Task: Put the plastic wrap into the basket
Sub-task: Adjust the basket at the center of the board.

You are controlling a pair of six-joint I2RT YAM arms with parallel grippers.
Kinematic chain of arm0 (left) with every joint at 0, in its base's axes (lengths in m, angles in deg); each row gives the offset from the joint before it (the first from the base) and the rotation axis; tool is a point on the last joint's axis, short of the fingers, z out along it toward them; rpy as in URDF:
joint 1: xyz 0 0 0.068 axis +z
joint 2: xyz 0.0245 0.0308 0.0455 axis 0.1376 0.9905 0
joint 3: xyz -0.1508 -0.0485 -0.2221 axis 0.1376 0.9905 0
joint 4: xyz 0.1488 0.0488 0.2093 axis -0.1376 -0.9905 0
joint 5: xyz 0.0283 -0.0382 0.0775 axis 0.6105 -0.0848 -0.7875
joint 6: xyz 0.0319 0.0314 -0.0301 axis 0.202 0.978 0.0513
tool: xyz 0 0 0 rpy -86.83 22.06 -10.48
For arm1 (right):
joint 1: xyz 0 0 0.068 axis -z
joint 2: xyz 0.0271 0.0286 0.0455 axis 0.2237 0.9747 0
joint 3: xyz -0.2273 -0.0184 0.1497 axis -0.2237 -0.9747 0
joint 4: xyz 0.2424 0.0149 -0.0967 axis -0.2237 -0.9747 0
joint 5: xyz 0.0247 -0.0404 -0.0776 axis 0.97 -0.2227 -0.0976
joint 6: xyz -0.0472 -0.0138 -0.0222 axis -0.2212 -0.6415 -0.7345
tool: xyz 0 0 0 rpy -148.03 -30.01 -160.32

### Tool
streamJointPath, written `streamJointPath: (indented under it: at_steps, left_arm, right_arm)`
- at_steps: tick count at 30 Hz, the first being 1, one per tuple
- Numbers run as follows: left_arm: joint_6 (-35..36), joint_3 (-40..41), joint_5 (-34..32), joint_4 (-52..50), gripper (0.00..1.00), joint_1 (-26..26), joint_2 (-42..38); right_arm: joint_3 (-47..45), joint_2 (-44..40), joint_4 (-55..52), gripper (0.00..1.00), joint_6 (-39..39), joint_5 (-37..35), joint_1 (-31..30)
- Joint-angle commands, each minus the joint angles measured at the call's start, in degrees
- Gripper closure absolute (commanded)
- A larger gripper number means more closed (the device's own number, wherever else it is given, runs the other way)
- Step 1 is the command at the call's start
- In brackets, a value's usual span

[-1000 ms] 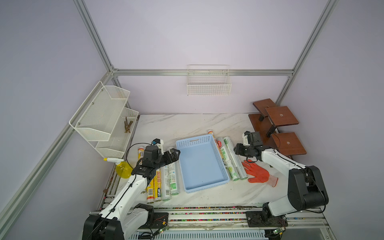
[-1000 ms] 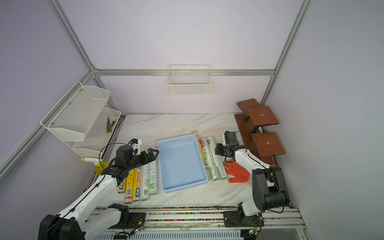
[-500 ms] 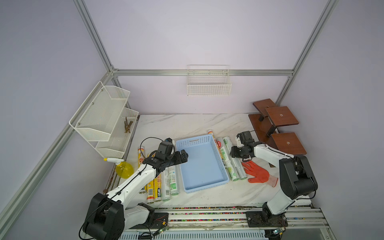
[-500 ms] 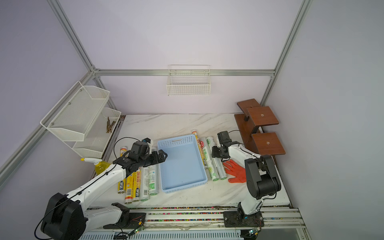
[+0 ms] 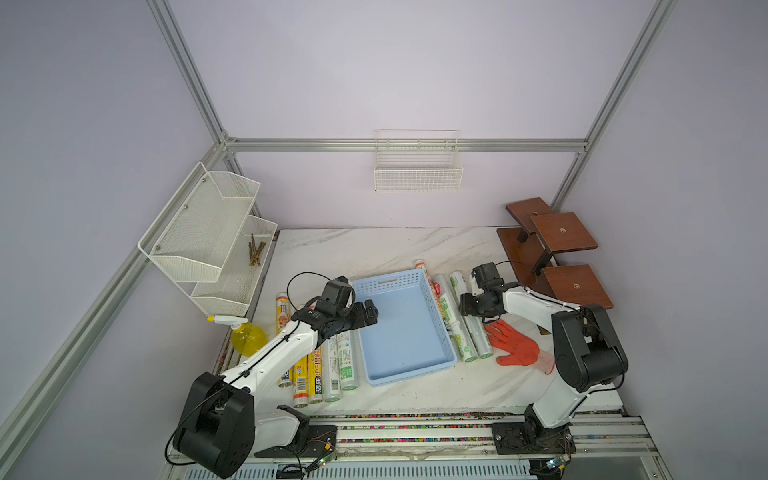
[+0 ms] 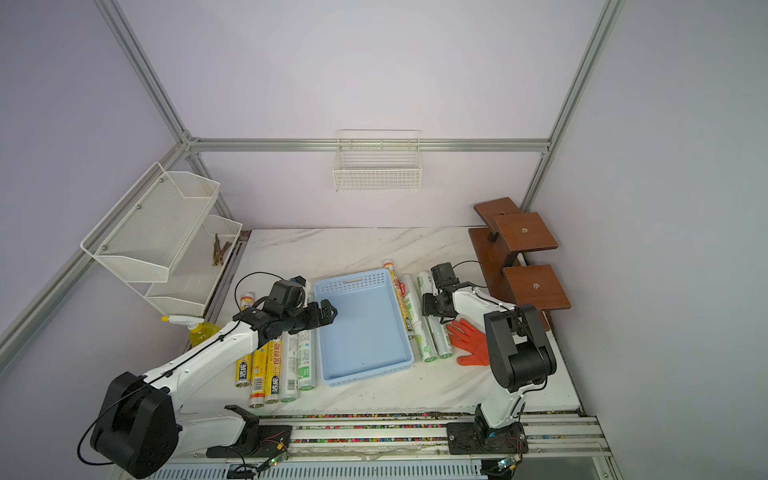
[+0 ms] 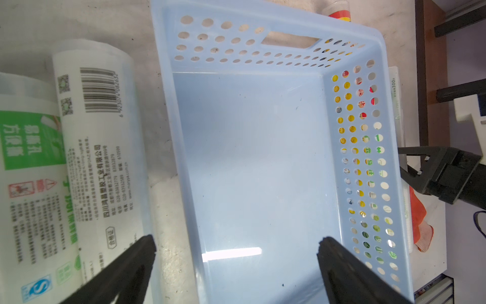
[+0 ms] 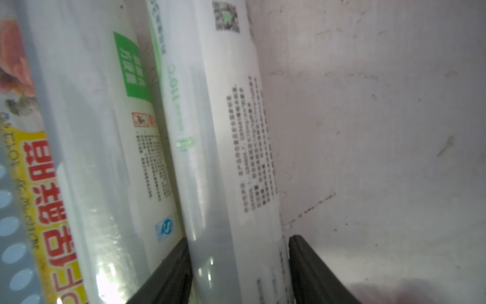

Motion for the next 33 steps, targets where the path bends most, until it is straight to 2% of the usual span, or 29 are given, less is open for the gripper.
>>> streamJointPath:
  at_steps: [1, 9, 13, 21, 26, 30, 33]
  left_arm:
    - [-0.5, -2.2, -1.0, -0.2, 0.00, -0.4, 0.5]
    - [-1.6, -3.0, -2.2, -1.1, 0.00, -0.5, 2.6]
    - [-2.0, -3.1, -1.8, -1.0, 0.00, -0.6, 4.3]
    - [-2.2, -4.1, 1.3, 1.2, 0.00, -1.3, 9.8]
    - [-1.1, -5.4, 3.1, 2.9, 0.00, -1.7, 12.2]
    - [-0.3, -7.5, 3.1, 3.0, 0.00, -1.9, 14.3]
    - [-0.2, -8.4, 3.2, 3.1, 0.00, -1.9, 15.4]
  right_arm:
    - [-0.5, 1.9, -1.7, 0.38, -0.8, -0.4, -0.2]
    - [-1.1, 2.7, -0.8, 0.39, 0.0, -1.0, -0.3]
    - [-1.2, 1.3, -0.9, 0.44, 1.8, -2.9, -0.2]
    - [-2.8, -12.4, -0.4, 0.58, 5.6, -5.3, -0.2]
    - [-3.6, -19.8, -2.2, 0.58, 6.7, -5.0, -0.2]
    - [-4.1, -25.9, -2.4, 0.58, 8.1, -2.3, -0.1]
    - [-4.1, -29.2, -1.5, 0.58, 8.8, 2.9, -0.1]
